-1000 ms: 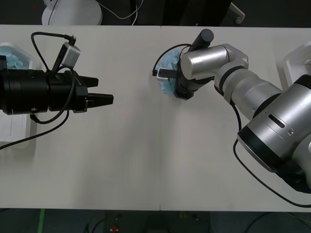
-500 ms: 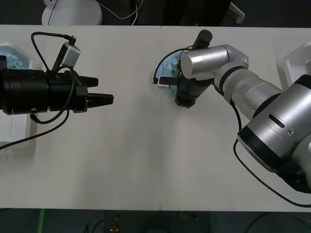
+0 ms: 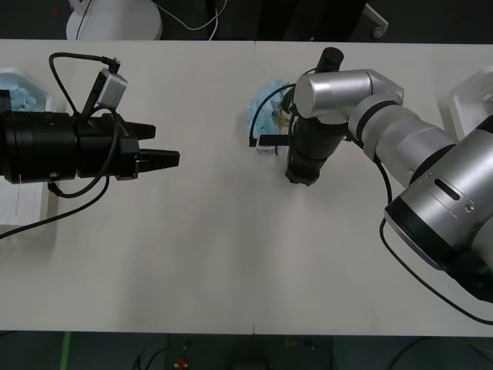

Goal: Put the red flowers into the right box and the blue flowers into the left box

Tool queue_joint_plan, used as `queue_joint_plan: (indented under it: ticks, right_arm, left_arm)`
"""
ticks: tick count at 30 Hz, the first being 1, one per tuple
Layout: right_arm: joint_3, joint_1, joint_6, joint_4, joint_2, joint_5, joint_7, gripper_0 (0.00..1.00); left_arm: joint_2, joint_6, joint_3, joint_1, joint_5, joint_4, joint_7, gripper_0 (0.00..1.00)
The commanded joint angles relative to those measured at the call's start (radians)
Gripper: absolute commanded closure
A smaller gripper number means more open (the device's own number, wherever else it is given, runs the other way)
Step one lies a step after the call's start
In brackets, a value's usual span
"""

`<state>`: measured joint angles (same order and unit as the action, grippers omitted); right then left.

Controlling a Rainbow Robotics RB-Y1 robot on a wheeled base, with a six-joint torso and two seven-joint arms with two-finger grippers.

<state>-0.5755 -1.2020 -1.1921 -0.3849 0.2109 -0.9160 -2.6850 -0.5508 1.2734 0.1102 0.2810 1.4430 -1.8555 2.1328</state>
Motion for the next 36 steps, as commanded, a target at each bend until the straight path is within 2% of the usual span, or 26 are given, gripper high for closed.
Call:
queue_joint_plan:
  ticks: [1, 5, 15, 16, 18, 19, 20, 22, 23, 36]
  right_arm:
    - [0.031, -0.057, 0.103, -0.037, 0.041, -0.037, -0.02, 0.14]
    - [0.031, -0.057, 0.204, -0.037, 0.041, -0.096, -0.02, 0.07]
    - [0.028, -0.057, 0.304, -0.037, 0.016, -0.15, -0.02, 0.07]
    - [0.022, -0.057, 0.309, -0.037, 0.012, -0.15, -0.02, 0.1]
    - [0.014, -0.057, 0.312, -0.037, 0.005, -0.15, -0.02, 0.3]
    - [0.014, -0.057, 0.312, -0.037, 0.002, -0.149, -0.02, 0.44]
    - [0.016, -0.057, 0.312, -0.037, 0.001, -0.144, -0.02, 0.67]
    - [0.014, -0.057, 0.312, -0.035, -0.002, -0.141, -0.02, 0.96]
    - [0.014, -0.057, 0.312, -0.037, -0.005, -0.139, -0.02, 1.0]
    - [0.014, -0.05, 0.319, -0.035, -0.031, -0.142, -0.02, 1.0]
  left_arm:
    - [0.014, -0.012, 0.028, -0.023, -0.004, -0.037, 0.076, 0.0]
    - [0.014, -0.012, 0.028, -0.028, -0.004, -0.037, 0.079, 0.0]
    - [0.014, -0.012, 0.028, -0.032, -0.006, -0.037, 0.087, 0.0]
    - [0.014, -0.012, 0.028, -0.032, -0.006, -0.037, 0.088, 0.0]
    - [0.014, -0.012, 0.028, -0.032, -0.007, -0.037, 0.088, 0.0]
    - [0.014, -0.014, 0.028, -0.032, -0.006, -0.037, 0.088, 0.0]
    - [0.014, -0.012, 0.028, -0.032, -0.006, -0.037, 0.09, 0.0]
    - [0.014, -0.012, 0.028, -0.032, -0.007, -0.037, 0.09, 0.0]
    - [0.014, -0.012, 0.028, -0.032, -0.006, -0.037, 0.091, 0.0]
    - [0.014, -0.023, 0.029, -0.037, -0.006, -0.037, 0.096, 0.0]
